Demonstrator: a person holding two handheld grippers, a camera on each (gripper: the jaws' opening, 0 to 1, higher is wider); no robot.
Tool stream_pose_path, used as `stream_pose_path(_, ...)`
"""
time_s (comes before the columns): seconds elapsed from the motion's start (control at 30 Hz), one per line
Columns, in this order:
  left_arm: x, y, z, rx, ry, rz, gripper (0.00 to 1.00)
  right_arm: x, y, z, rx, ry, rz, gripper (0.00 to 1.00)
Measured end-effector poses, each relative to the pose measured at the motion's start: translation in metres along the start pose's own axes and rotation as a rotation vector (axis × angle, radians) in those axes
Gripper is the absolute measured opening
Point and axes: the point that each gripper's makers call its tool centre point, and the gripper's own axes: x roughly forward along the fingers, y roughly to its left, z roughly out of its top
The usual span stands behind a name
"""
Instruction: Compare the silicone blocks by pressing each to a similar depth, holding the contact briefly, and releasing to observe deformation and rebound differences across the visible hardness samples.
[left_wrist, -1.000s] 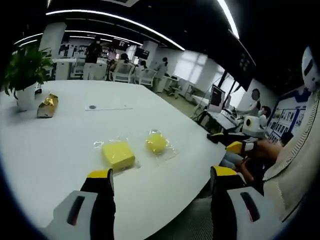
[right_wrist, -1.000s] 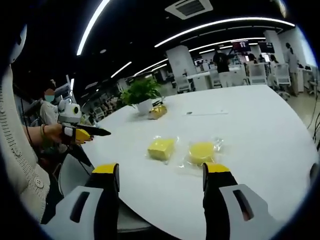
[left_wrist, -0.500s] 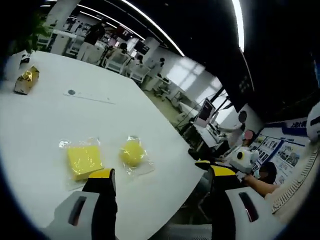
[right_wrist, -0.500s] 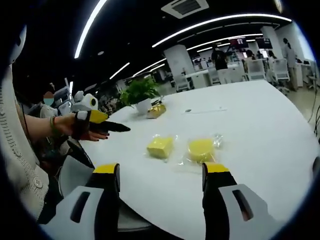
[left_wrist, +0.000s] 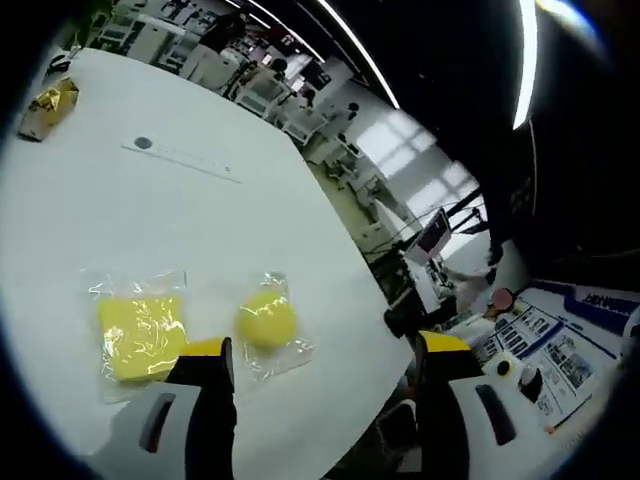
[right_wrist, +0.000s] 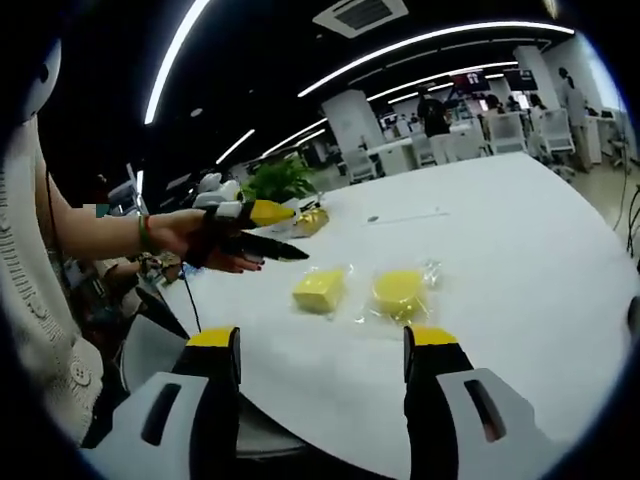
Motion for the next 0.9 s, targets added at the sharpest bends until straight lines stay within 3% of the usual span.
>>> stream_pose_path(0.13,0.029,0.008,0.012,-0.140,-0.028,-0.008,0.67,-0.003,-0.009,-0.003,0.014,0.014,-0.009,0.61)
stream_pose_path(0.3,0.058,0.025,0.020,-0.199,-0.030,0.027,0.66,-0.006,-0.019,-0.007,0.030,0.038,-0.014,0.57)
stream_pose_path(0.4,0.067,0.037,0.022,-0.226,-0.022,0.060,0.65,-0.008,-0.026,-0.006,0.035,0.035,-0.023,0.57)
stream_pose_path(0.6,0.085,0.051,0.025,-0.412,-0.026,0.072,0.62,-0.013,-0.045,-0.005,0.071,0.023,-0.061,0.56)
stream_pose_path(0.73,0.092,0.069,0.024,-0.429,-0.018,0.139,0.63,-0.014,-0.054,-0.006,0.090,0.012,-0.083,0.56)
stream_pose_path(0.9,0.103,0.077,0.017,-0.452,0.021,0.156,0.61,-0.013,-0.061,-0.010,0.107,0.015,-0.094,0.56)
